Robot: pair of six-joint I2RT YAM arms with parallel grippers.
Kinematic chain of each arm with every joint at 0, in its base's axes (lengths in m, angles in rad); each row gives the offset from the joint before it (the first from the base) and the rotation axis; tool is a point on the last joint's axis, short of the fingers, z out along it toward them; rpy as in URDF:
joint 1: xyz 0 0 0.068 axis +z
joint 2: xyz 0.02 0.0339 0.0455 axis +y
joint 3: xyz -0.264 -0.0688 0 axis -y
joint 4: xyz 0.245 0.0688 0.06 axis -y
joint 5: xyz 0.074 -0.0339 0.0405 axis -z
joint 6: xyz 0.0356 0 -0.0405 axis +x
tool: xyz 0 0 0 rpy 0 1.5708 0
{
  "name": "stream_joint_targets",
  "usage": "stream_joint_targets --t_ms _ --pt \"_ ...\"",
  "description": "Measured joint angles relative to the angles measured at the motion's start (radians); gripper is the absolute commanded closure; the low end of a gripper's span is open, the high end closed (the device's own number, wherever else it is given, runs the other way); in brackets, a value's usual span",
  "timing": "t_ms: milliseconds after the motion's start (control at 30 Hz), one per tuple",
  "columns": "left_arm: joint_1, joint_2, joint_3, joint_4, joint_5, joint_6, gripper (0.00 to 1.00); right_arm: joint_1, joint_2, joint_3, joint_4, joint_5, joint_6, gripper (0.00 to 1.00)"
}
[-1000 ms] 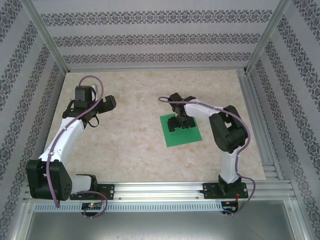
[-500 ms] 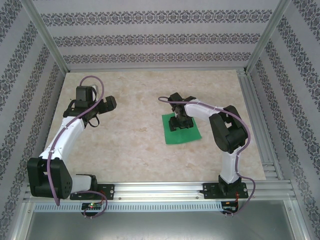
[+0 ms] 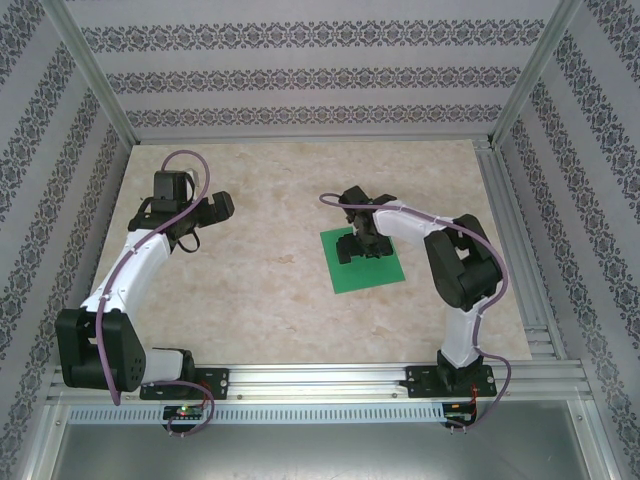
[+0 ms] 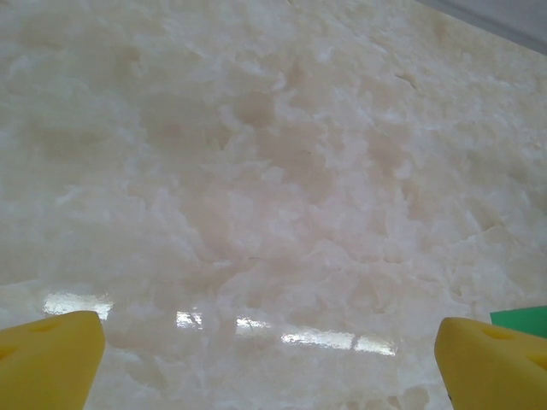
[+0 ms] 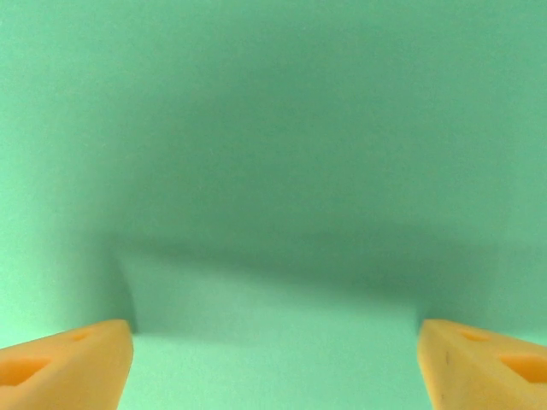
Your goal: Fold a paper plane with a square sheet of paper (pick it up from the middle)
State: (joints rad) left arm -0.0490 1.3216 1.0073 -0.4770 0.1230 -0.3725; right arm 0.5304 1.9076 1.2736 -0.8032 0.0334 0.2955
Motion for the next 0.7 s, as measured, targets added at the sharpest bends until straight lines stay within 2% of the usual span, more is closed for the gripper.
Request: stream_joint_targets --t_ms 100,333,700 --pt "0.000 0.000 0.000 0.000 0.000 0.000 0.00 0.012 -0.055 -0.018 -0.008 0.006 0.002 0.02" --pt "0.000 0.000 0.000 0.000 0.000 0.000 0.00 0.024 -0.063 -0.066 -0.015 0.000 0.002 0.04" --pt "0.000 0.000 0.000 -0.003 0.019 -0.013 0.00 0.026 0.006 -0.037 -0.024 -0.020 0.001 0.20"
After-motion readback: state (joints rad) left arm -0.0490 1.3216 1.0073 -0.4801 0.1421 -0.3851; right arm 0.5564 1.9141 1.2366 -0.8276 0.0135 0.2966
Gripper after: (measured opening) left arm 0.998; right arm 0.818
